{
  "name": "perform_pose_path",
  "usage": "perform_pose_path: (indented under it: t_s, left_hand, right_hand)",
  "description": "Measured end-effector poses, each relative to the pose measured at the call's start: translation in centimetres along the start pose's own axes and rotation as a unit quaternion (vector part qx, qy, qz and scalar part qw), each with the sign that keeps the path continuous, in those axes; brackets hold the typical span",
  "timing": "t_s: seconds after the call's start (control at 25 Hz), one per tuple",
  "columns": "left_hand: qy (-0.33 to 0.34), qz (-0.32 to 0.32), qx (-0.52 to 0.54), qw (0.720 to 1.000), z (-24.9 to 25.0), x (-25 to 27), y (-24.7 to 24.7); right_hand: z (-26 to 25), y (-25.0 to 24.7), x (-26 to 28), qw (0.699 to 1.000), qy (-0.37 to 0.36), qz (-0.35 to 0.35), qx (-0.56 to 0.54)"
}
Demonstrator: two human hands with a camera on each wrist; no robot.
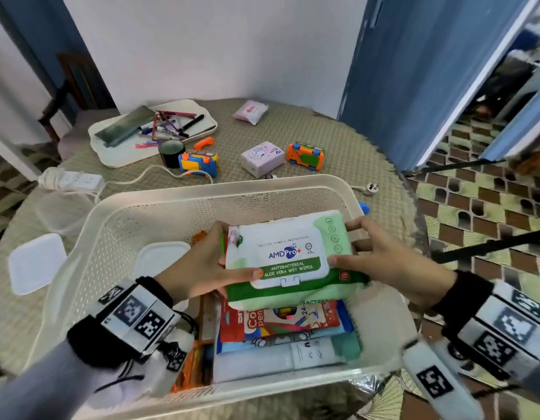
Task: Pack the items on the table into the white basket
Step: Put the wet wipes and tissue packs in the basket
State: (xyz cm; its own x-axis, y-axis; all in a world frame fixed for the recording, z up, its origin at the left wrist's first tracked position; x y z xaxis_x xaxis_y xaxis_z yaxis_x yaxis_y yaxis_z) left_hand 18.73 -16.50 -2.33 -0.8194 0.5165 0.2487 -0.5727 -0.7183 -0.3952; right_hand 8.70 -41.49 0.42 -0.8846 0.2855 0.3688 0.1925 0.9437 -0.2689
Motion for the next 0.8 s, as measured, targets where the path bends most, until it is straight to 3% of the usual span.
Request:
perform_pose_path:
  t_s: [0.16,0.36,0.48,0.56,0.68,0.76,0.8]
  left_hand:
    - [-0.019,-0.090,-0.077,0.993,-2.2,-1.1,1.3]
    - [-0.066,-0.205,-0.043,0.976,-4.4,-1.2,4.1]
    - [-0.069,-0.262,-0.069,0.960,-5.8,-1.5,5.4]
    - [-0.100,-0.276,-0.098,0.951,-6.7,-2.0,5.7]
    - [-0.095,-0.280,-0.246,0.923,-6.5,-2.2,5.7]
    - [-0.052,-0.238,-0.415,0.877,-4.8,-1.8,5.7]
    - [-0.007,-0.192,-0.497,0.846,-3.7,-1.7,5.7]
  right_hand:
    - [2.2,0.4,0.9,0.992,0.036,-0.021,0.120]
    - [5.0,1.2,1.7,0.952,0.068,-0.061,0.293]
    - [6.4,2.2,2.1,0.939,0.102,-0.103,0.313]
    - [6.7,2.3,1.8,0.944,0.118,-0.095,0.294]
    - [6.6,2.2,1.5,0.941,0.115,-0.089,0.306]
    - [5.9,2.1,1.7,0.926,0.059,-0.073,0.366]
    - [5.1,1.9,2.0,0.924,-0.002,-0.050,0.379]
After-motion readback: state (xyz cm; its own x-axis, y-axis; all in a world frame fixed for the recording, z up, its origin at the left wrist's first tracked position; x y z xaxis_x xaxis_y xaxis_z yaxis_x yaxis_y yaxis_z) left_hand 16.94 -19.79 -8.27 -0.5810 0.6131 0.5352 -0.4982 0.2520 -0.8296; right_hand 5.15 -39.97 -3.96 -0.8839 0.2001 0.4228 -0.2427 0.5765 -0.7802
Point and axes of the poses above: each hand's wrist, its own x-axis away from the middle knuckle, its own y-axis out of the palm, z = x × y, the point moved 2 cm from there along -x, towards the middle knuckle, and after that the axes turned 6 degrees about z, right-handed, at the moved point
